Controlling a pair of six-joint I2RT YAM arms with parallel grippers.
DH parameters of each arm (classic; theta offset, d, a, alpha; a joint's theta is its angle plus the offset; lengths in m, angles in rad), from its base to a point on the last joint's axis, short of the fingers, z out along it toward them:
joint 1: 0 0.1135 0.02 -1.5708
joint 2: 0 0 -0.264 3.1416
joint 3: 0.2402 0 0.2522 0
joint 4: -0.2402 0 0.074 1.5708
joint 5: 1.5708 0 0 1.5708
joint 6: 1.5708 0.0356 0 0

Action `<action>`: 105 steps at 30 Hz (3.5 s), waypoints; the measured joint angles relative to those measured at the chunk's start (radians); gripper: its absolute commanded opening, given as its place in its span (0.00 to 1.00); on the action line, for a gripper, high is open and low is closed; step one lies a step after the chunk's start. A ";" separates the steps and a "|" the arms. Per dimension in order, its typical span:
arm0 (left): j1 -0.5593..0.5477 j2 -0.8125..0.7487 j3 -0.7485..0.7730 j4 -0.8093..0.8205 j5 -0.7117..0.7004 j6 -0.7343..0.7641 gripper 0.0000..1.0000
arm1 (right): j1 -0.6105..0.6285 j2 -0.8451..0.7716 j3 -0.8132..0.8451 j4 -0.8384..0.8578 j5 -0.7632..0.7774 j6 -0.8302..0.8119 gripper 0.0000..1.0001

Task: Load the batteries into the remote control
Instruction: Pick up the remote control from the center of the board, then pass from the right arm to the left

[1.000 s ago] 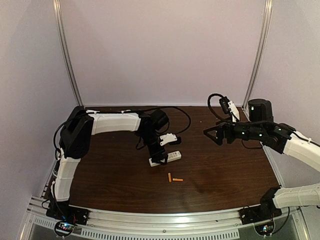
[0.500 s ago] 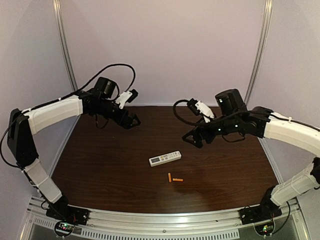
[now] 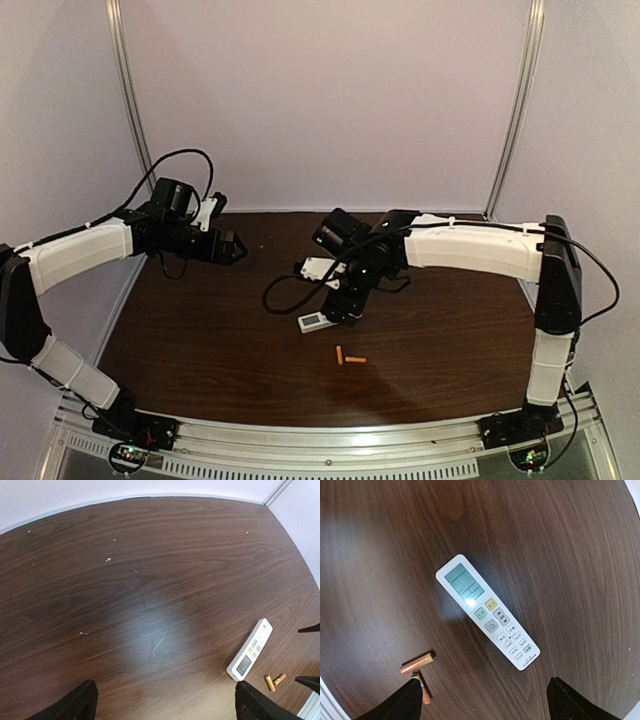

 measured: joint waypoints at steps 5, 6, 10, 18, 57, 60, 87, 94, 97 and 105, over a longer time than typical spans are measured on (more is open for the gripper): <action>0.028 -0.057 -0.040 0.027 0.005 -0.047 0.97 | 0.034 0.188 0.142 -0.109 0.101 -0.037 0.85; 0.028 -0.064 -0.043 0.037 0.008 -0.051 0.97 | 0.038 0.222 0.169 -0.130 0.120 -0.045 0.85; 0.028 -0.084 -0.063 0.064 0.026 -0.062 0.97 | 0.050 0.334 0.278 -0.200 0.187 -0.064 0.85; 0.028 -0.095 -0.119 0.098 0.054 -0.068 0.98 | 0.051 0.412 0.433 -0.259 0.270 -0.109 0.86; 0.040 -0.134 -0.162 0.155 0.117 -0.098 0.97 | -0.026 0.576 0.599 -0.321 0.014 -0.238 0.68; 0.040 -0.134 -0.162 0.156 0.117 -0.102 0.97 | -0.035 0.578 0.606 -0.327 -0.015 -0.238 0.62; 0.044 -0.364 -0.277 0.495 0.289 -0.131 0.97 | -0.158 0.042 0.537 -0.022 -0.303 0.013 0.15; -0.016 -0.481 -0.348 0.758 0.480 -0.119 0.93 | -0.177 -0.197 0.307 0.359 -0.566 0.208 0.16; -0.153 -0.461 -0.339 0.815 0.507 -0.076 0.90 | -0.177 -0.224 0.200 0.541 -0.692 0.325 0.16; -0.290 -0.343 -0.270 0.871 0.530 -0.023 0.83 | -0.177 -0.230 0.006 0.922 -0.888 0.588 0.15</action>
